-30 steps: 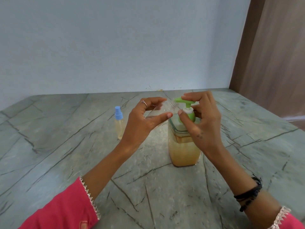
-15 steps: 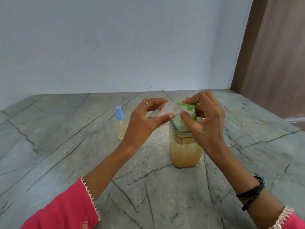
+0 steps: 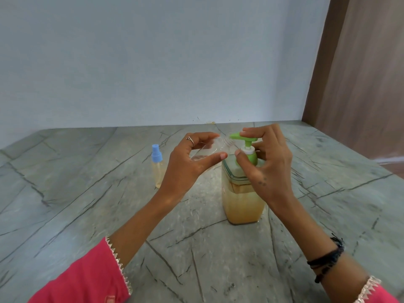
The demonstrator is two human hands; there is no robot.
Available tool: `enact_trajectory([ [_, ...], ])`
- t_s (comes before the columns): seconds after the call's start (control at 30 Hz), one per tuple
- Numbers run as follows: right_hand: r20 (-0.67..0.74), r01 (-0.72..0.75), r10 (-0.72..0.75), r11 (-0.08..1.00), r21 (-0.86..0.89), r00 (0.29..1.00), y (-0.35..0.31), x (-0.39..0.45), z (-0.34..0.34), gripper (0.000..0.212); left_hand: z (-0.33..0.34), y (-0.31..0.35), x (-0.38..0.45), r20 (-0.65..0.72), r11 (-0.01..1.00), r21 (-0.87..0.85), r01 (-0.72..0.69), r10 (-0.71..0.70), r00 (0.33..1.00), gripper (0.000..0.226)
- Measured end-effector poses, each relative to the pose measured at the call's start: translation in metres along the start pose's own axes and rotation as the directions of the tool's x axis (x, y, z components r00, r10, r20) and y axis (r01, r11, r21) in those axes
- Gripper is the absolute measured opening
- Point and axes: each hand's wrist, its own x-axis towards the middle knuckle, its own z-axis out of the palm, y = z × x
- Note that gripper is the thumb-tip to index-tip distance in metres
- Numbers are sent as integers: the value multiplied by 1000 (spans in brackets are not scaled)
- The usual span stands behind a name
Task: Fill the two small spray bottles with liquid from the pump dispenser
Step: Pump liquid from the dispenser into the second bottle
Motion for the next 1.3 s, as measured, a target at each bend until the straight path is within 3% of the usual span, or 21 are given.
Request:
enact_trajectory([
  [0.4,4,-19,19,999,39,1000,-2,10,-1,16,2,1,0,5,1000,18,4,-4,1000,42],
  [0.63,1,1,-1,1000,16,1000,0,3,-1,25,1,0,0,-2,1000,4,-3,3,1000,43],
  [0.8,-10,-54,55,996,69,998,-3,5,-1,44,1,-1,1,-4,1000,3,-4,4,1000,44],
  [1.3,27,-99,97,991,93,995,-4,11,-2,40,0,-1,1,4,999,33,-9,9,1000,45],
])
